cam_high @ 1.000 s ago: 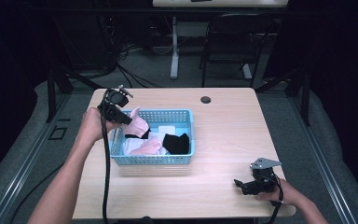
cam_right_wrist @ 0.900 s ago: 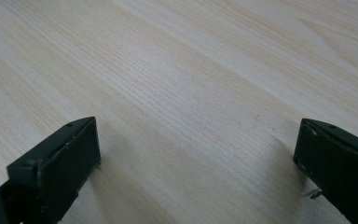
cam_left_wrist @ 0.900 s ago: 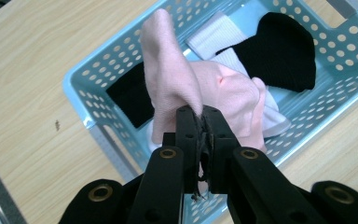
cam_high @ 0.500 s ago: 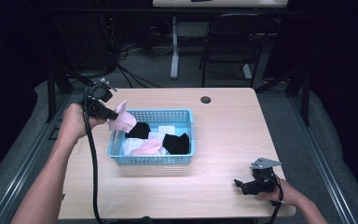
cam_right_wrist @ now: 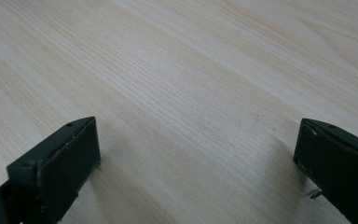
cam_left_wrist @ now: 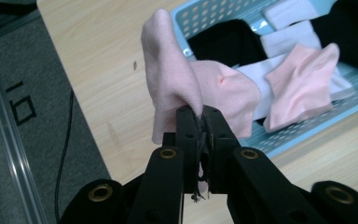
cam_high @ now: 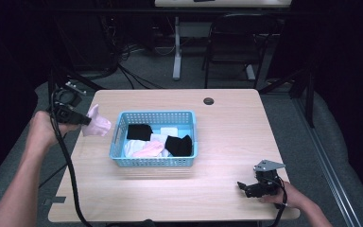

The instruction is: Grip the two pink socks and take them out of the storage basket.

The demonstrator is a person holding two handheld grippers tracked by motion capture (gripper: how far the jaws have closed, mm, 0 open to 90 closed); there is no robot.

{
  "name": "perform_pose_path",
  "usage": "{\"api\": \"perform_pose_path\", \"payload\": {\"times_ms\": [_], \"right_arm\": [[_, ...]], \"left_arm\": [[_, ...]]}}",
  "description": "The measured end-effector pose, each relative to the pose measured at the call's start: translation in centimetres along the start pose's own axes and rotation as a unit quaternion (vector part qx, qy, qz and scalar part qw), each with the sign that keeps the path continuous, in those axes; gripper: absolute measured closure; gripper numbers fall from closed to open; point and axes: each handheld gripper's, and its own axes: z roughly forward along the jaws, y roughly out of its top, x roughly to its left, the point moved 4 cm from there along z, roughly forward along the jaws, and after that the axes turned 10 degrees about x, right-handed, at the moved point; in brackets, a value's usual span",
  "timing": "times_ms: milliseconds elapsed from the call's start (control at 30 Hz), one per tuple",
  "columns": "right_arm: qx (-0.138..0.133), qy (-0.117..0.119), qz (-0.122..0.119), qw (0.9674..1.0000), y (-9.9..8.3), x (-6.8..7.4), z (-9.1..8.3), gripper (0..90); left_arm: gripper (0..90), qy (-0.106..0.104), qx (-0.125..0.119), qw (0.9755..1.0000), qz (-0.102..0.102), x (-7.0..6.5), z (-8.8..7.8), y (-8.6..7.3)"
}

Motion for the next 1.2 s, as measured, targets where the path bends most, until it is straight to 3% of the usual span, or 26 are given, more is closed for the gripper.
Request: {"api": "perform_pose_path", "payload": {"times_ms": [233, 400, 633, 900, 1200], "right_arm": [[0.0, 0.0, 0.0, 1.0, 0.0, 0.0, 0.0, 0.0], [0.0, 0.0, 0.0, 1.0, 0.0, 0.0, 0.0, 0.0], [0.0, 0.0, 0.0, 1.0, 0.0, 0.0, 0.0, 0.0], [0.0, 0.0, 0.0, 1.0, 0.0, 0.0, 0.0, 0.0], [0.0, 0.0, 0.0, 1.0, 0.0, 0.0, 0.0, 0.0]], "left_arm": [[85.9, -0.007, 0.015, 0.9997, -0.017, 1.3, 1.7, -2.1], [85.9, -0.021, 0.035, 0.9988, -0.027, 1.9, 4.4, -3.8], [85.9, -0.033, 0.057, 0.9973, -0.033, 1.9, 7.0, -5.3], [85.9, -0.048, 0.094, 0.9935, -0.043, 1.7, 11.2, -7.2], [85.5, -0.061, 0.11, 0.9907, -0.052, 1.6, 13.6, -8.5]]}}
